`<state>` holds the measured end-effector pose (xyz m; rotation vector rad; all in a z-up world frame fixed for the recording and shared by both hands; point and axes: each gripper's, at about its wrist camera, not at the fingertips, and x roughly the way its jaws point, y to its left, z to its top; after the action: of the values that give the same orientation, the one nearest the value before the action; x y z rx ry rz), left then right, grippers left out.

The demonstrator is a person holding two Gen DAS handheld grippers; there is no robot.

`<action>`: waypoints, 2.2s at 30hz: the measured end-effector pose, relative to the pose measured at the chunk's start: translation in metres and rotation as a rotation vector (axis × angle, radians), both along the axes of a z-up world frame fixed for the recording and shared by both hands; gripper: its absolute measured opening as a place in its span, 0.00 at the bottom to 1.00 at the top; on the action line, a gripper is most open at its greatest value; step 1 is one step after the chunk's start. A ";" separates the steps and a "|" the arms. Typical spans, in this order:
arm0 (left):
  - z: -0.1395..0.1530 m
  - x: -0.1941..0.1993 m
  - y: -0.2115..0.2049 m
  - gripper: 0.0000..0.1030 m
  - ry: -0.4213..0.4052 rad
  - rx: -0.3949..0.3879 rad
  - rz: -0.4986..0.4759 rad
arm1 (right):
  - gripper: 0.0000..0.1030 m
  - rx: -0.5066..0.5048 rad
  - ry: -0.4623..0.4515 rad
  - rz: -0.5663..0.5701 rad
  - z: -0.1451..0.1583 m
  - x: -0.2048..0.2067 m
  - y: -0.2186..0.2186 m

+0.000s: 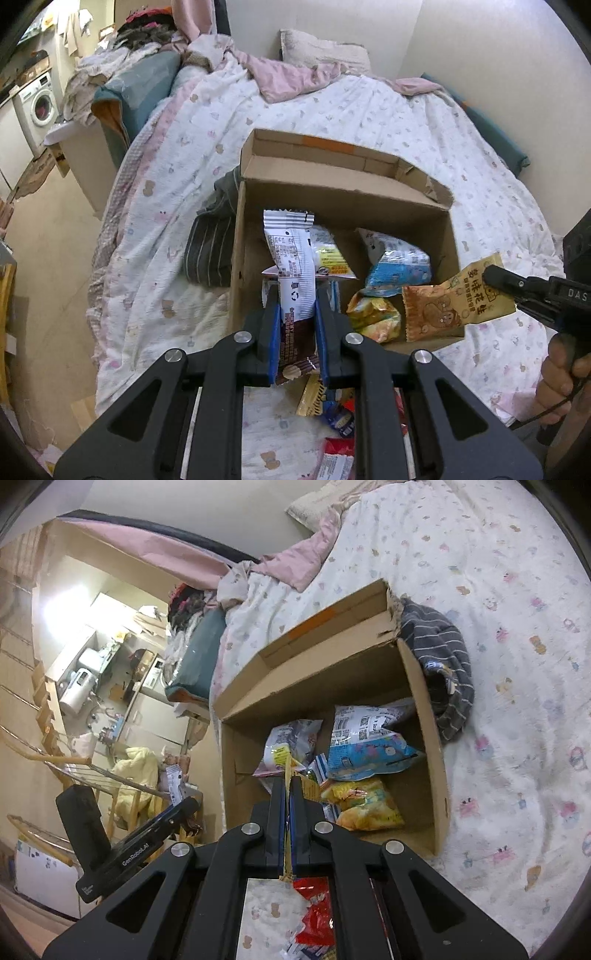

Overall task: Organize snacks
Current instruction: 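Carry the snack bar and yellow packet over the box with both grippers, then open the right gripper to drop the yellow packet while the left releases the bar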

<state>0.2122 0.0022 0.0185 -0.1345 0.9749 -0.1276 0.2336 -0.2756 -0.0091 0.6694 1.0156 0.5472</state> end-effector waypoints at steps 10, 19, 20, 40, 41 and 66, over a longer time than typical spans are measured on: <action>-0.042 0.023 0.004 0.13 0.155 -0.037 -0.016 | 0.02 0.039 0.127 0.033 -0.050 0.019 0.014; -0.062 0.026 0.001 0.13 0.222 -0.023 -0.045 | 0.07 0.015 0.218 0.028 -0.082 0.032 0.020; -0.063 0.026 -0.001 0.13 0.224 -0.024 -0.051 | 0.08 0.011 0.221 0.032 -0.082 0.033 0.020; -0.064 0.026 0.003 0.14 0.232 -0.046 -0.051 | 0.57 -0.101 0.088 0.022 -0.054 0.027 0.022; -0.064 0.026 0.004 0.14 0.235 -0.048 -0.051 | 0.63 -0.107 0.083 0.021 -0.053 0.027 0.023; -0.049 0.012 0.010 0.65 0.196 -0.076 0.004 | 0.72 -0.151 0.079 0.038 -0.052 0.010 0.030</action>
<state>0.2245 0.0119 -0.0304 -0.2221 1.1652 -0.1504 0.2435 -0.2455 -0.0611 0.5420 1.1342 0.4748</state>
